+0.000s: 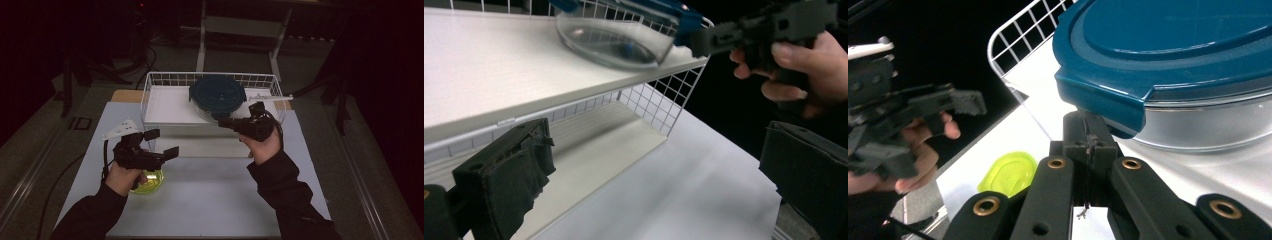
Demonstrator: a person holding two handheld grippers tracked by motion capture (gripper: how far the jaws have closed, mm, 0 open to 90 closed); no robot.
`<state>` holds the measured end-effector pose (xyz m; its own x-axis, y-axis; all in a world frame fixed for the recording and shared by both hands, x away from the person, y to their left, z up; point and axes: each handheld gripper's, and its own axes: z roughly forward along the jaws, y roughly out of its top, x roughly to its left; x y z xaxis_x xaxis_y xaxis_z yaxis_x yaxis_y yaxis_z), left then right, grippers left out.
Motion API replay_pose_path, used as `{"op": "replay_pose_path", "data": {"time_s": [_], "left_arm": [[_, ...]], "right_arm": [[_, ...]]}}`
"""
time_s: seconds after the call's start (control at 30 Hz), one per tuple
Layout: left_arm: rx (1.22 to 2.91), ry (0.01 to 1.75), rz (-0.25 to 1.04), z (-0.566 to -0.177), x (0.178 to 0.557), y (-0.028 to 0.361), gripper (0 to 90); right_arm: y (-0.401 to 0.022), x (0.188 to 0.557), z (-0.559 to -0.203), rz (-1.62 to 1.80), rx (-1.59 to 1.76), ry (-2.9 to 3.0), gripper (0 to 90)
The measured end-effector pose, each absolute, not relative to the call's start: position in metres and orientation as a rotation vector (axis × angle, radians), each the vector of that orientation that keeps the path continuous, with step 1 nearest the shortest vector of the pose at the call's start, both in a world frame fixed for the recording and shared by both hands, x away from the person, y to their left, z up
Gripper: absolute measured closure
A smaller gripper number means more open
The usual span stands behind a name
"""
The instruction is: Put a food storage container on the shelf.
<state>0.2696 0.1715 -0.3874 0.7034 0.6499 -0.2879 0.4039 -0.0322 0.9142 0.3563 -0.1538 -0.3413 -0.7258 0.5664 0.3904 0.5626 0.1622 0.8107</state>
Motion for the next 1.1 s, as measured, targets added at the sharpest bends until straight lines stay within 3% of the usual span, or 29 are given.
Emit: {"op": "replay_pose_path", "data": {"time_s": [0.4,0.57,0.7,0.93,1.1], "left_arm": [[1.683,0.843,0.249,-0.393,0.265,0.171,0.3],[1.688,0.825,0.232,-0.393,0.264,0.173,0.3],[1.702,0.794,0.211,-0.394,0.261,0.176,0.3],[1.698,0.780,0.174,-0.400,0.256,0.188,1.0],[1.713,0.798,0.191,-0.406,0.250,0.196,3.6]], "right_arm": [[-0.151,0.374,-0.344,1.664,1.195,2.373,89.7],[-0.153,0.369,-0.347,1.681,1.182,2.373,84.2],[-0.158,0.357,-0.347,1.707,1.133,2.361,68.1],[-0.171,0.330,-0.350,1.783,1.006,2.327,29.7],[-0.180,0.312,-0.356,1.827,0.924,2.321,18.1]]}}
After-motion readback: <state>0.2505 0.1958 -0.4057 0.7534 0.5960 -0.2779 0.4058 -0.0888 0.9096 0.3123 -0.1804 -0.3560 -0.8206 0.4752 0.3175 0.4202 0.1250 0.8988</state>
